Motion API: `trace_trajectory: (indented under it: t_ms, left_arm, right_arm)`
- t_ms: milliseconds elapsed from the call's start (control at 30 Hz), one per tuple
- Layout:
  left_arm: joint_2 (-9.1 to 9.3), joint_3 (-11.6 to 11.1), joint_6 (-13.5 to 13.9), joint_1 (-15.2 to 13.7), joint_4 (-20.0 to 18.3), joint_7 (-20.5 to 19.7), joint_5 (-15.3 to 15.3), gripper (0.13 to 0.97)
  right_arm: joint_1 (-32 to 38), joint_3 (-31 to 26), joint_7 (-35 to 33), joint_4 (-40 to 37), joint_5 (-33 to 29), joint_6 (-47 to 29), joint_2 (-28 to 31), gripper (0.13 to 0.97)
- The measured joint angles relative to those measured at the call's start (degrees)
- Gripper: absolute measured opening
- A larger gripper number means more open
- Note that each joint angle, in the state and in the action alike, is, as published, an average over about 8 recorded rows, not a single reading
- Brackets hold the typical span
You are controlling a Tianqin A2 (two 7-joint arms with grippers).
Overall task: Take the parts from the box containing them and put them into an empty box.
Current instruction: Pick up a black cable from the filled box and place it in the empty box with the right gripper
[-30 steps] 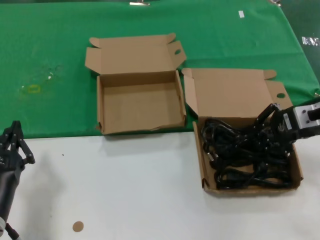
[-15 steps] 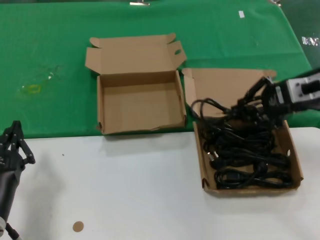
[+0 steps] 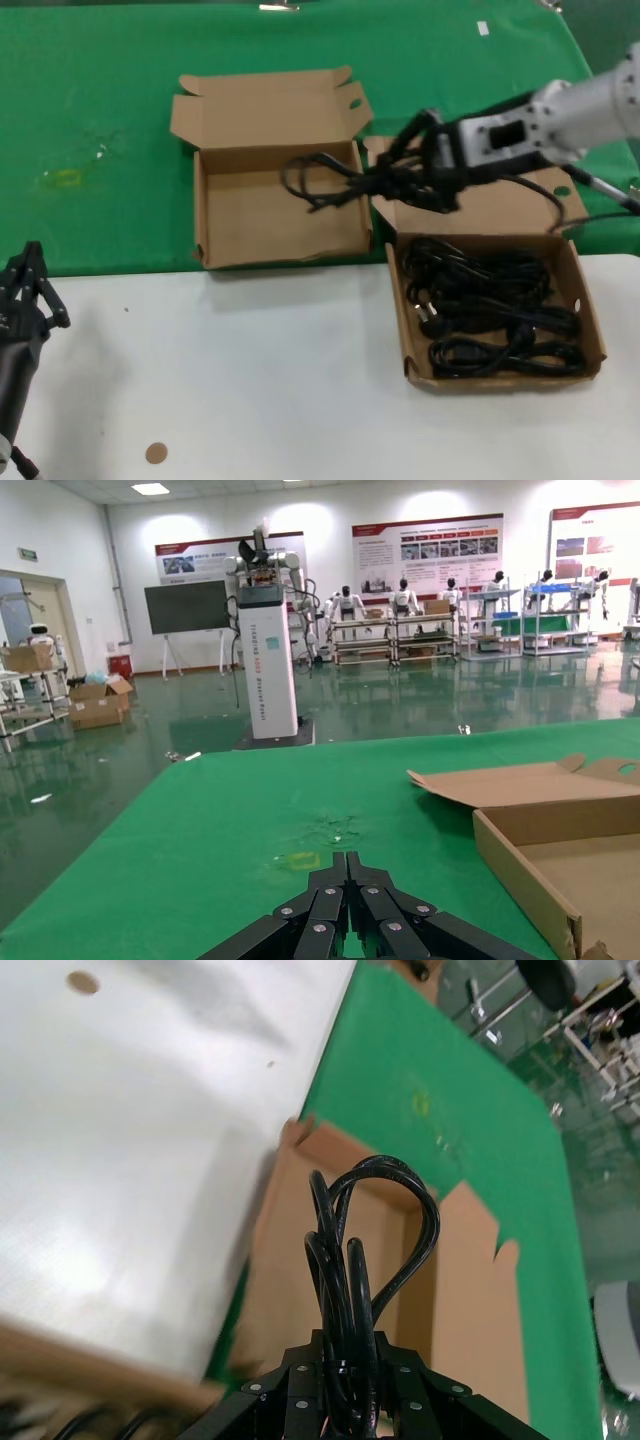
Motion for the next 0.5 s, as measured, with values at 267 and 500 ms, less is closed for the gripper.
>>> trace_trajectory:
  t_ms: [267, 500]
  left_arm:
    - [0.00, 0.0, 0.0, 0.0, 0.0, 0.0, 0.0, 0.152]
    - [0.00, 0.0, 0.0, 0.0, 0.0, 0.0, 0.0, 0.152]
  right_arm:
    - [2.6, -1.8, -0.9, -5.4, -1.3, 3.8, -7.4, 0.237]
    - [4.7, -2.6, -4.4, -13.1, -1.3, 6.9, -12.9, 0.237]
